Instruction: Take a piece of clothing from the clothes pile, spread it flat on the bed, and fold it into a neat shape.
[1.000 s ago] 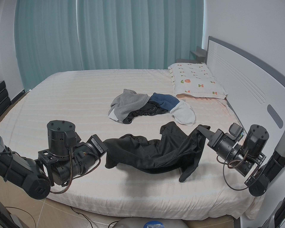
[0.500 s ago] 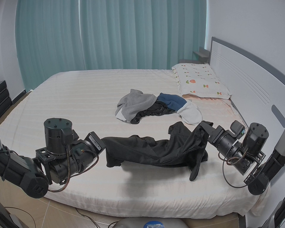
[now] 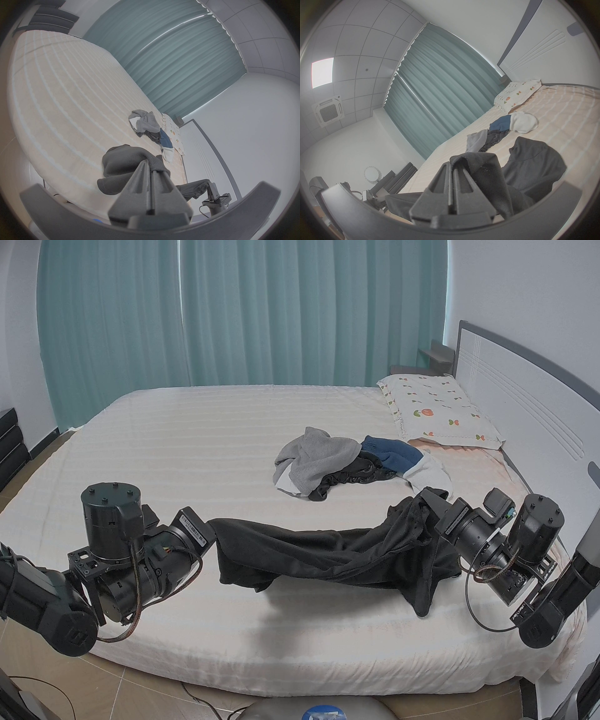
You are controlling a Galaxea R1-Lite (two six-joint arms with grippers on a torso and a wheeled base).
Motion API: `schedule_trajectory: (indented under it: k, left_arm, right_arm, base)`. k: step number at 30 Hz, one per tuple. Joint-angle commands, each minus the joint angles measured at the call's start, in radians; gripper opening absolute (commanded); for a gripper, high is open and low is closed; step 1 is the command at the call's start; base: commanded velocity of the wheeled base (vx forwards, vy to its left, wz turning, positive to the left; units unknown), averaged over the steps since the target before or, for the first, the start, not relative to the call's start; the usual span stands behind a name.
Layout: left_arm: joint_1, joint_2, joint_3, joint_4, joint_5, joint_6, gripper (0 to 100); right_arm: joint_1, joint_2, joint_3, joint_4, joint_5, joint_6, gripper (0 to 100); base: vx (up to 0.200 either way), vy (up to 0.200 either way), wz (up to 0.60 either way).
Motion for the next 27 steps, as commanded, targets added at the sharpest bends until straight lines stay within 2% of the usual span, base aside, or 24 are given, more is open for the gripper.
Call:
schedule_trajectory:
  k: [1,4,7,27]
  left_arm:
    - [0.000,-0.005,0.000,0.000,0.001,0.000,0]
    - [0.000,-0.005,-0.001,-0.002,0.001,0.000,0]
    - [0.005,-0.005,-0.003,-0.002,0.001,0.000,0]
    - [0.006,-0.044,0.000,-0.002,0.001,0.000,0]
  right_arm:
    - [-0.001,-0.007,-0.008,-0.013,-0.001,0.005,0]
    - [-0.009,-0.009,-0.025,-0.013,-0.005,0.008,0]
    - [-0.010,0.002,-0.039,-0.013,-0.042,0.013,0]
    - [-0.010,-0.018,-0.050,-0.015,-0.051,0.014,0]
  base:
    - [0.000,0.200,0.00]
    - [0.000,0.200,0.00]
    - [0.000,0.200,0.00]
    - [0.000,0.200,0.00]
